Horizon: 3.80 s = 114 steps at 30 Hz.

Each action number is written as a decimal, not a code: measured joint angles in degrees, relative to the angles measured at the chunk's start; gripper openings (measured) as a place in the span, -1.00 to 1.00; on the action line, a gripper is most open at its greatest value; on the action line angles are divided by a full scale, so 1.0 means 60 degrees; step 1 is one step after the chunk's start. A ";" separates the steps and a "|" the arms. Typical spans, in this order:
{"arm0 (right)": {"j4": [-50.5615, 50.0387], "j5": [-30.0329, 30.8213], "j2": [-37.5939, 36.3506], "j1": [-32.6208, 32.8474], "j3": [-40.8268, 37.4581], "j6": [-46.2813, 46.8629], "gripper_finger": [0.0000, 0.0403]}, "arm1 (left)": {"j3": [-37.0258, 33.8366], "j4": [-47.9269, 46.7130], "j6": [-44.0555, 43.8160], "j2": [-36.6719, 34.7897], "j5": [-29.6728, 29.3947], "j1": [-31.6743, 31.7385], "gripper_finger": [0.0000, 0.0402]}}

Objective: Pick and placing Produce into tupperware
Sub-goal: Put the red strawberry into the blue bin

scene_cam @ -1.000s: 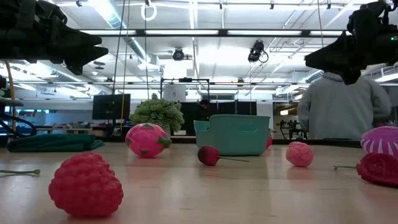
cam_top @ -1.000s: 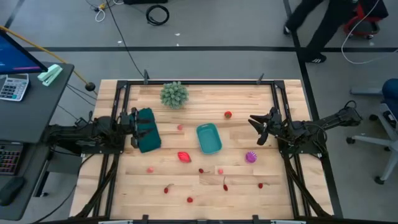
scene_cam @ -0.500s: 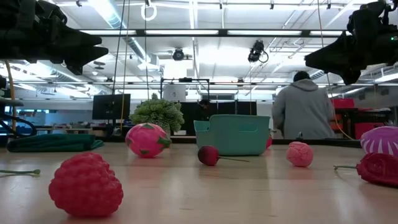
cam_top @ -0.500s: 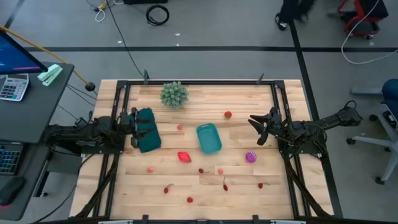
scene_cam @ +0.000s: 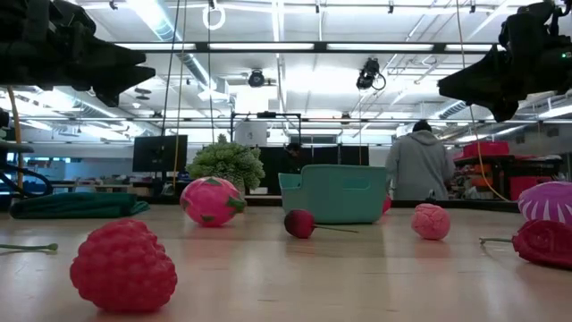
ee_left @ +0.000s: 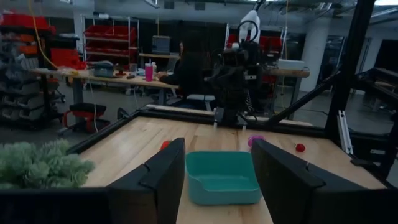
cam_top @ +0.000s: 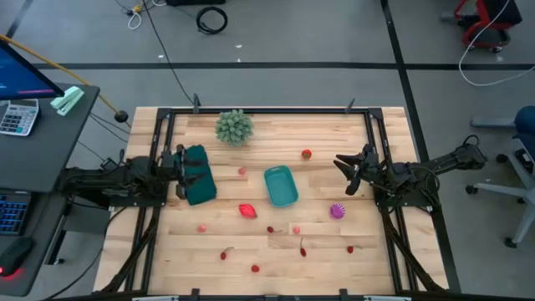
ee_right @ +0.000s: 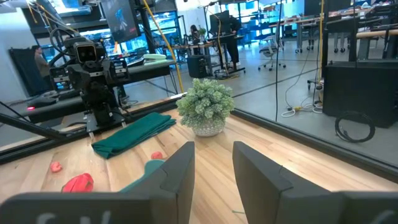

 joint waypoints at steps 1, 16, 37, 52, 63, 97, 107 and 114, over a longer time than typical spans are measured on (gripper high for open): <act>0.0000 0.0001 0.0002 0.0000 0.0000 0.0000 -0.42 | 0.0000 -0.0165 -0.0088 0.0000 0.0000 -0.0002 -0.03; -0.0004 -0.0003 0.0000 0.0000 0.0000 0.0000 -0.42 | 0.0029 -0.0967 -0.2634 0.0066 0.0402 -0.0006 -0.04; 0.0000 -0.0003 0.0000 0.0000 0.0000 0.0000 -0.42 | 0.0018 -0.1129 -0.3563 0.0086 0.1276 -0.0002 -0.07; -0.0002 -0.0003 0.0001 -0.0002 0.0000 0.0000 -0.42 | -0.0033 0.0165 -0.4270 0.0059 0.0895 0.0002 -0.08; -0.0003 0.0000 0.0001 -0.0004 0.0000 -0.0004 -0.42 | -0.0011 -0.0784 -0.3777 0.0060 0.0991 -0.0006 -0.07; 0.0067 -0.0035 0.2702 -0.0110 0.0600 -0.3669 -0.42 | -0.0007 0.0216 -0.1501 0.0062 -0.2099 0.0027 -0.04; -0.2181 -0.0639 0.6096 -0.1226 0.3229 -0.4499 -0.42 | -0.0007 0.0513 -0.1550 0.0062 -0.2827 0.0027 -0.04; -0.2856 -0.0695 0.7524 -0.1399 0.3933 -0.4525 -0.42 | -0.0007 0.0503 -0.1540 0.0062 -0.2827 0.0027 -0.05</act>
